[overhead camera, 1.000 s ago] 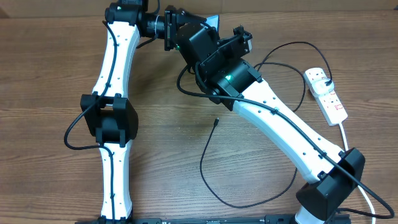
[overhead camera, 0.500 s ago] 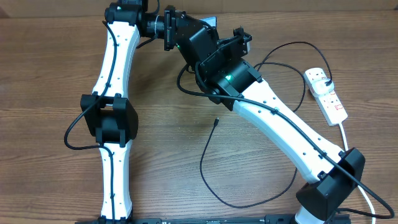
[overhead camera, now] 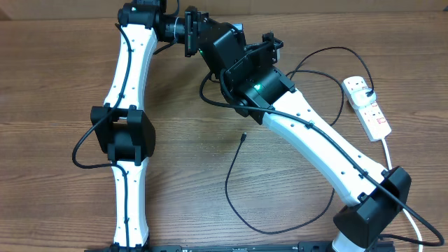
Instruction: Plug charger to phone and switch on socket
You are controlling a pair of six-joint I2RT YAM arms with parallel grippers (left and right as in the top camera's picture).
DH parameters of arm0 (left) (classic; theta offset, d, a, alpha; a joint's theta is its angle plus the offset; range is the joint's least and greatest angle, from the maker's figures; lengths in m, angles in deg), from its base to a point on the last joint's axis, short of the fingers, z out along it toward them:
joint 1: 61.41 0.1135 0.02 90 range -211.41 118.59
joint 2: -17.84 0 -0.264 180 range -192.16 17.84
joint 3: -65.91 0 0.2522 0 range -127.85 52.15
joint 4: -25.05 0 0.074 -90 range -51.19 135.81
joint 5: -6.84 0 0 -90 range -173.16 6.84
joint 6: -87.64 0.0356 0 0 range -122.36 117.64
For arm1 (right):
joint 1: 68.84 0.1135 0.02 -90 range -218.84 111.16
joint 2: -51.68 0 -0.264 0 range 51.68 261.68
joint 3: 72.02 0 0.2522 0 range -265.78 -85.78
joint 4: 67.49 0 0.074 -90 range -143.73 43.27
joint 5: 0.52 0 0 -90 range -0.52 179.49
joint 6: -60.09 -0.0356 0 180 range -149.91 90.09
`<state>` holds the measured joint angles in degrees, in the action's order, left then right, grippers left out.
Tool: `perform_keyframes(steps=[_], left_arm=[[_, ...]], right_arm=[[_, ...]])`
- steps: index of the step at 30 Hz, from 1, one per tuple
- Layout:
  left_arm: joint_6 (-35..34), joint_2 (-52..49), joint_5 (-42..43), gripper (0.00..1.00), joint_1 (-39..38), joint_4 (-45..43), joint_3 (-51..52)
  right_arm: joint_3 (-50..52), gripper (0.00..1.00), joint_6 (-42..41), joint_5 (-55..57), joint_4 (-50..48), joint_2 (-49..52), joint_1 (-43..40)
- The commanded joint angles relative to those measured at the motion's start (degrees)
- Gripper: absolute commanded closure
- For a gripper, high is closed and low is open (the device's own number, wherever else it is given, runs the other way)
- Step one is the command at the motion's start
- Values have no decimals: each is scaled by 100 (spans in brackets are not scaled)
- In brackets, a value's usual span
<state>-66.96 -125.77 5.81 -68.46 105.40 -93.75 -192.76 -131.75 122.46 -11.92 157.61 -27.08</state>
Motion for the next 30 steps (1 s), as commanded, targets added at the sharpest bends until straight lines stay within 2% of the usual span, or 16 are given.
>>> perform_keyframes(steps=[1,11,14,17,21,26,30], left_arm=[[-20,48,129,85,-11,-2,-146],[-20,48,131,91,-11,0,-146],[-20,48,131,96,-11,0,-144],[-20,48,131,96,-11,-2,-146],[-17,48,118,96,-11,-2,-144],[-11,48,-223,96,-7,-4,-146],[181,48,-1113,96,-4,-26,-146]], right_arm=[[-142,86,-61,-79,-68,-37,22],[-142,80,-59,-166,-103,-37,22],[-142,78,-57,-164,-107,-37,22],[-142,70,-13,-162,-107,-37,22],[-142,53,63,-149,-111,-37,22],[-144,39,964,205,-308,-55,22],[-144,21,1709,402,-317,-199,-2]])
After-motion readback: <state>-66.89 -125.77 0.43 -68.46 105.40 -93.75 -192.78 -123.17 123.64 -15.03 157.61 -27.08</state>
